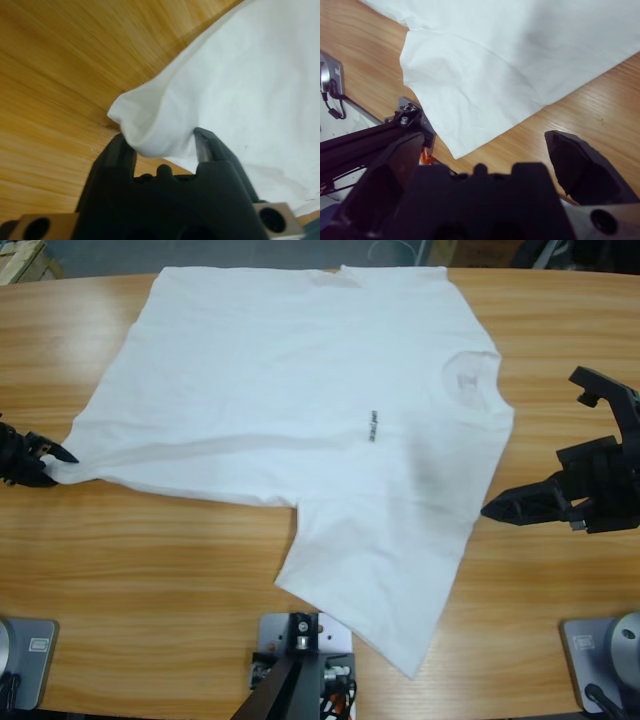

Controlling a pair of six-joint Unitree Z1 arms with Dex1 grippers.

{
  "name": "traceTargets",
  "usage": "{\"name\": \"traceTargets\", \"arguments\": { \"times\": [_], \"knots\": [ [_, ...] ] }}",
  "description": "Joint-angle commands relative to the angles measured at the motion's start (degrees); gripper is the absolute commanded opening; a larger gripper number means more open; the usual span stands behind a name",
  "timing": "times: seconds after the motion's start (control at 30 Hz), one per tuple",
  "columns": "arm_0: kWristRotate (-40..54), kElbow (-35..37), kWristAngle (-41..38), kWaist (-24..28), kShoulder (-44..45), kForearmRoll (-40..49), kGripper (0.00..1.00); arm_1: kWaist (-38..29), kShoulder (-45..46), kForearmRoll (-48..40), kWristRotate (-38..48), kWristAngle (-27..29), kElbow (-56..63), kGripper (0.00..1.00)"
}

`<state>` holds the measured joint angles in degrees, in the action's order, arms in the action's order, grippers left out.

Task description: Fold clothes

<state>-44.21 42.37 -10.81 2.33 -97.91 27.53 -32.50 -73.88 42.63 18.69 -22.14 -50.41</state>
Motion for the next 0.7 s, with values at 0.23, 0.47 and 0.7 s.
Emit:
{"name": "traceTargets", "arguments": {
  "times": [0.23,0.47,0.7],
  "knots": [
    [4.4,-1.2,-3.6,0.0,-2.3,-3.4,0.0,0.9,1.8,-0.4,1.2,0.7,1.8,0.82],
    [8.2,-0.6,-8.8,0.3,1.1,-3.4,0.0,2.7,1.8,-2.2,16.7,2.3,4.7,0.747],
    [8.2,-1.4,-9.8,0.3,5.4,-3.4,0.0,2.3,-1.7,-7.6,24.0,2.0,12.3,0.754]
  ]
}}
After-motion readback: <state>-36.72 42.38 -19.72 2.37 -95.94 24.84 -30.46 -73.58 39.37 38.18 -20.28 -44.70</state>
